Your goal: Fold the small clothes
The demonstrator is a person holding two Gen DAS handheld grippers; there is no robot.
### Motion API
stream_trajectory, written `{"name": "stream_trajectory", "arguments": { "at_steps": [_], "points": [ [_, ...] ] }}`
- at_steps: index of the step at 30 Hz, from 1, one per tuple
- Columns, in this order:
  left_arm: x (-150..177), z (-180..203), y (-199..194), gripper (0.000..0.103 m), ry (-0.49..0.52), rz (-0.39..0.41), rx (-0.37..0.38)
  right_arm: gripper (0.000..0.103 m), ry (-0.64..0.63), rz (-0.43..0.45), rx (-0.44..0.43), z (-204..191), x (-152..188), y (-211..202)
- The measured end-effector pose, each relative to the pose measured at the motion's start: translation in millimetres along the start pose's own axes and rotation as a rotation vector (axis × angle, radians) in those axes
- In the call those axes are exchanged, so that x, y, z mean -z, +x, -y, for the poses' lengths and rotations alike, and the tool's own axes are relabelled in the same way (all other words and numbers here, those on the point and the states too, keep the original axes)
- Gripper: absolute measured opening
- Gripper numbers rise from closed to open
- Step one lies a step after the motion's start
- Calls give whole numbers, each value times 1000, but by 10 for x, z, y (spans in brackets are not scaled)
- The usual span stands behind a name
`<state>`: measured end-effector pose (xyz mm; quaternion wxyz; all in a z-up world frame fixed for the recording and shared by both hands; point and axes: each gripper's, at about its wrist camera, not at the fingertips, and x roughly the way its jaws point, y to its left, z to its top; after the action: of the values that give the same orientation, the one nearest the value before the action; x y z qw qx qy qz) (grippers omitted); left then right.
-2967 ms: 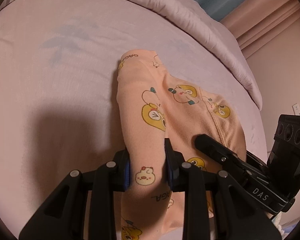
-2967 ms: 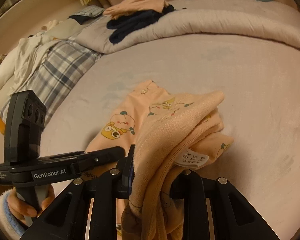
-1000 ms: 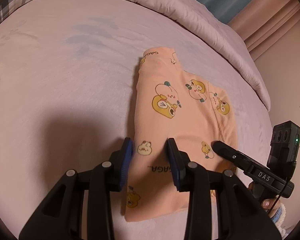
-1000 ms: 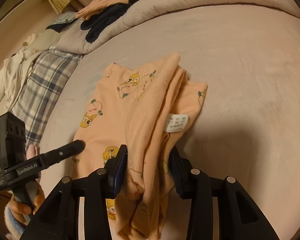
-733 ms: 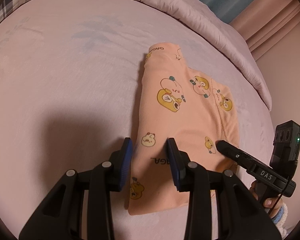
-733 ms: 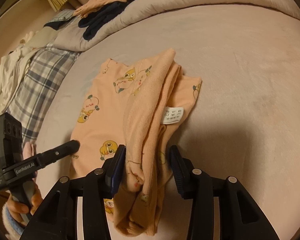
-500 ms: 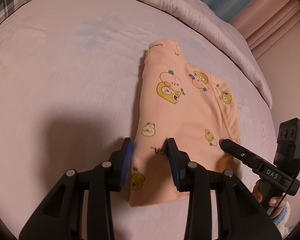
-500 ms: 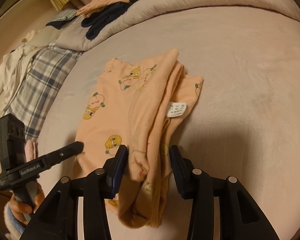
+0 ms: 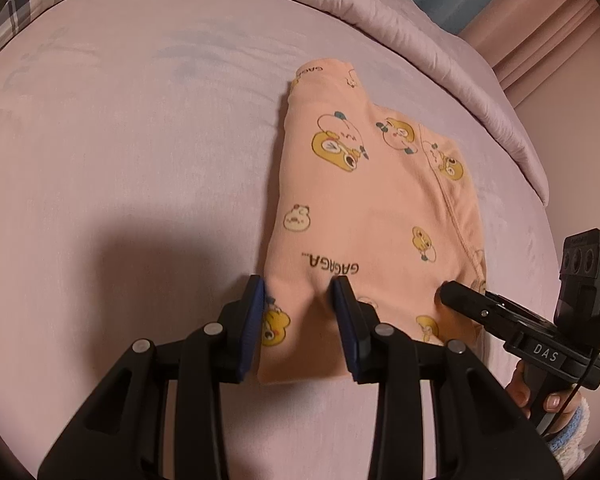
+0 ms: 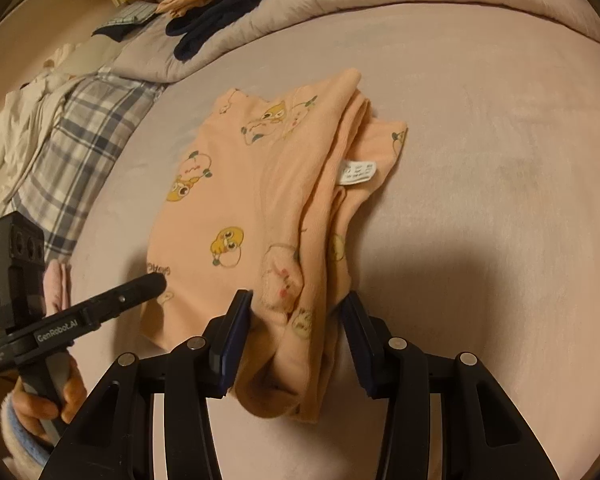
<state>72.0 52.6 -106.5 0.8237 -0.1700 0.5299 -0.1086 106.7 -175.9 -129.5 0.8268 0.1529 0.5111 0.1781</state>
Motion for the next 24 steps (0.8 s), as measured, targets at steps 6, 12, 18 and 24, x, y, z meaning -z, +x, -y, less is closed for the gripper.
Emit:
{"name": "stream_trajectory", "arguments": {
  "at_steps": [6, 12, 18, 24],
  "points": [
    [46, 3, 37, 34, -4, -10, -5, 46, -43, -20, 30, -47, 58, 45],
    [67, 45, 18, 34, 2, -3, -25, 46, -68, -25, 54, -76, 73, 40],
    [156, 128, -77, 36, -14, 20, -58, 46, -72, -21, 59, -104, 113, -21],
    [216, 240, -276, 68, 15, 78, -85, 47, -98, -4, 55, -151, 196, -148]
  ]
}}
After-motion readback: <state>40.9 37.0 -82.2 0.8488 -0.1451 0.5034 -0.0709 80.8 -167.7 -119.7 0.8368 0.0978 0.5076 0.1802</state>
